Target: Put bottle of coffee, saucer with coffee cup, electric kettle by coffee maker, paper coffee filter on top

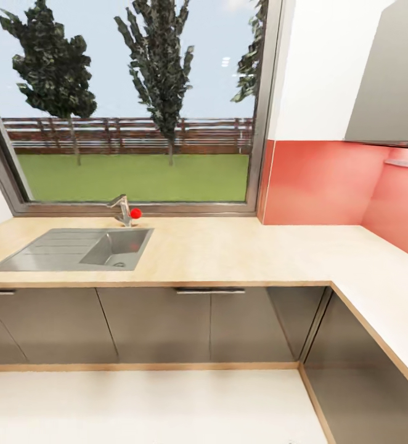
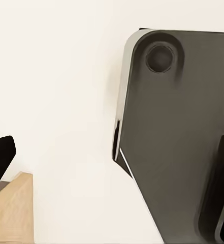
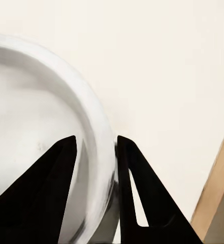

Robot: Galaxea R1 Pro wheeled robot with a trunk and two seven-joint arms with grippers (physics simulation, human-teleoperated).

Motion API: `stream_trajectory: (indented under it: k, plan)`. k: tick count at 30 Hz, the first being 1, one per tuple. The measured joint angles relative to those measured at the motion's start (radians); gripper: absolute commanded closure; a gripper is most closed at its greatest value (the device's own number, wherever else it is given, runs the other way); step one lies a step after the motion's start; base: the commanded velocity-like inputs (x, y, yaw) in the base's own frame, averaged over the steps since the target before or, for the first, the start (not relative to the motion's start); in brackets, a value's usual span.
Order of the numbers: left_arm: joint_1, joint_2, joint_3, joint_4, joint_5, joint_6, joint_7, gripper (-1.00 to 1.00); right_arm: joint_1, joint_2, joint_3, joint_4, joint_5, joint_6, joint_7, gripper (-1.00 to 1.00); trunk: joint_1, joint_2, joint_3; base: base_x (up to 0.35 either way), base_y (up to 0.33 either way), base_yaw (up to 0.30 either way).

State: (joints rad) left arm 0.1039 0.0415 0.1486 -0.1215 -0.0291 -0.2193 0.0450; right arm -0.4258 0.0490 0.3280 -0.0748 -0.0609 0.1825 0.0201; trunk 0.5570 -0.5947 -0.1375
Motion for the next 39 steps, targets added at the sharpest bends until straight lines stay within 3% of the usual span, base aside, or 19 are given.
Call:
stream_trajectory:
  k: [2,4,6,8,39]
  plan:
    - [0.000,0.001,-0.001,-0.001,0.000,0.000,0.000,-1.00,0.000,0.000,-0.146,0.023,0.161,-0.001,0.039,1.00,0.000,0.000,-0.001,0.000,0.000,0.263]
    - [0.000,0.001,0.000,-0.001,0.000,0.000,0.000,-1.00,0.000,0.000,-0.260,0.037,0.280,-0.002,0.057,1.00,0.000,0.000,-0.001,0.000,0.000,0.263]
    - [0.000,0.000,0.000,-0.001,0.000,0.000,0.000,-1.00,0.000,-0.001,-0.318,0.039,0.334,-0.002,0.064,1.00,0.000,0.000,-0.002,0.000,0.000,0.263]
    - [0.000,0.000,0.000,-0.001,0.000,0.000,0.000,-1.00,-0.001,-0.001,-0.345,0.035,0.361,-0.002,0.065,1.00,0.000,0.000,-0.003,0.000,0.000,0.265]
    - [0.000,0.000,-0.001,0.000,0.000,0.000,0.000,-1.00,-0.001,-0.009,-0.365,0.031,0.371,-0.002,0.068,1.00,0.000,0.000,-0.003,0.000,0.000,0.255]
